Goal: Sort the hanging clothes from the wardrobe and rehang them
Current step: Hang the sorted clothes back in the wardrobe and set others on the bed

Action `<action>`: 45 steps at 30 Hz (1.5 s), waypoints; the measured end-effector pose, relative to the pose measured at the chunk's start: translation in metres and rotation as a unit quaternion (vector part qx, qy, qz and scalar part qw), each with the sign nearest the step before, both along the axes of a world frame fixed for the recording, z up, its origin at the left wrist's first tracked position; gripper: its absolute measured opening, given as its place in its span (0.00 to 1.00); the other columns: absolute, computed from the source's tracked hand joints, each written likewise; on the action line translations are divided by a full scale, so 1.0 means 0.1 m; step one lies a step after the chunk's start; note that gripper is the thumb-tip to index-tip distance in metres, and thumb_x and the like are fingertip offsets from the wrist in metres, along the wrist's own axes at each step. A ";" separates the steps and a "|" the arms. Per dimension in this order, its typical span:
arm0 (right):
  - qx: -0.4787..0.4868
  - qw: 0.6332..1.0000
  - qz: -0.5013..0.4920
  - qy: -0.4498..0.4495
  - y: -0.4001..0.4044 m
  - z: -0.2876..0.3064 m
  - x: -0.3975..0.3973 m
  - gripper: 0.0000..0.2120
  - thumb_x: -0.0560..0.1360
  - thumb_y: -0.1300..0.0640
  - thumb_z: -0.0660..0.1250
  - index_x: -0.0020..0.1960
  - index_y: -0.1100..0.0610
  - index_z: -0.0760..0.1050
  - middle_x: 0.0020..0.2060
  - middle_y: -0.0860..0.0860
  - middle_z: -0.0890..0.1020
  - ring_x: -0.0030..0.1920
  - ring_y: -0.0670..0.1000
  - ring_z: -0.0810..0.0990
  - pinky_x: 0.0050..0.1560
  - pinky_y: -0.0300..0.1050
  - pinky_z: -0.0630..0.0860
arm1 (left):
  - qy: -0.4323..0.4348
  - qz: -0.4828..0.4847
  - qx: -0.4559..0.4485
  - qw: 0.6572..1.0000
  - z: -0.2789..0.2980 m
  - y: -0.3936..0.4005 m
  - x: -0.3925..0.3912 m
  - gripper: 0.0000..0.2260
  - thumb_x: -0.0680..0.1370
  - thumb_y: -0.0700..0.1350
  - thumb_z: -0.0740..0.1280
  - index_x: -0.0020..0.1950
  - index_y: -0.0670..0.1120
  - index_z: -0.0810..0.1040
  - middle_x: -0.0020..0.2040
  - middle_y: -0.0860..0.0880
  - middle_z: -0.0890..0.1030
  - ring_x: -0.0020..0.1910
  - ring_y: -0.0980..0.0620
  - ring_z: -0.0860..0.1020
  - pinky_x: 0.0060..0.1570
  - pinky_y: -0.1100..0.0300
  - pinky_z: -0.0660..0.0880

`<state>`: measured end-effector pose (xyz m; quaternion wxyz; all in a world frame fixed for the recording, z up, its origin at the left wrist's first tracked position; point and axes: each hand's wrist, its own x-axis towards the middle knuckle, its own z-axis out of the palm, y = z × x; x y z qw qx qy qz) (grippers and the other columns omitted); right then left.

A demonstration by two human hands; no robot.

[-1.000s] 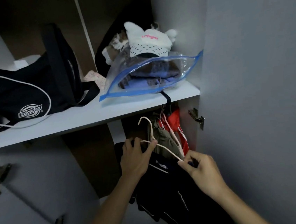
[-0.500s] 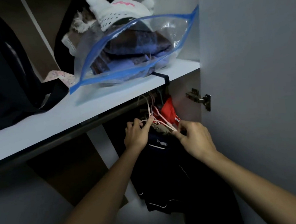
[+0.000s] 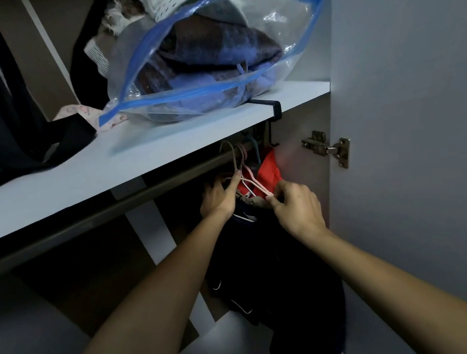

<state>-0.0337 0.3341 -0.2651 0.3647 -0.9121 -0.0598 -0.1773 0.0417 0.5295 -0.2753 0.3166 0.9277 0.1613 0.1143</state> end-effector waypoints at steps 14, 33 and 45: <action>-0.110 0.991 -0.003 -0.070 0.13 -0.42 0.29 0.06 0.79 0.56 0.68 0.50 0.54 0.71 0.49 0.53 0.78 0.53 0.58 0.75 0.50 0.54 0.71 | 0.031 -0.058 0.001 0.998 -0.25 0.10 0.40 0.40 0.77 0.77 0.50 0.80 0.54 0.65 0.79 0.45 0.67 0.76 0.40 0.68 0.74 0.45 0.65; -0.217 0.960 0.169 -0.054 -0.35 -0.18 -0.27 0.29 0.78 0.44 0.67 0.75 0.54 0.67 0.65 0.52 0.73 0.65 0.56 0.71 0.61 0.54 0.73 | 0.012 0.015 0.115 0.993 -0.07 -0.10 -1.03 0.34 0.81 0.73 0.49 0.83 0.59 0.56 0.82 0.48 0.61 0.80 0.42 0.61 0.71 0.43 0.69; -0.131 0.878 0.455 -0.074 -0.37 0.03 -2.19 0.28 0.80 0.40 0.60 0.75 0.53 0.69 0.67 0.53 0.76 0.65 0.57 0.74 0.60 0.58 0.75 | 0.073 0.245 0.227 0.940 0.36 -0.86 -4.56 0.34 0.82 0.71 0.47 0.83 0.54 0.60 0.79 0.48 0.66 0.77 0.44 0.65 0.67 0.42 0.73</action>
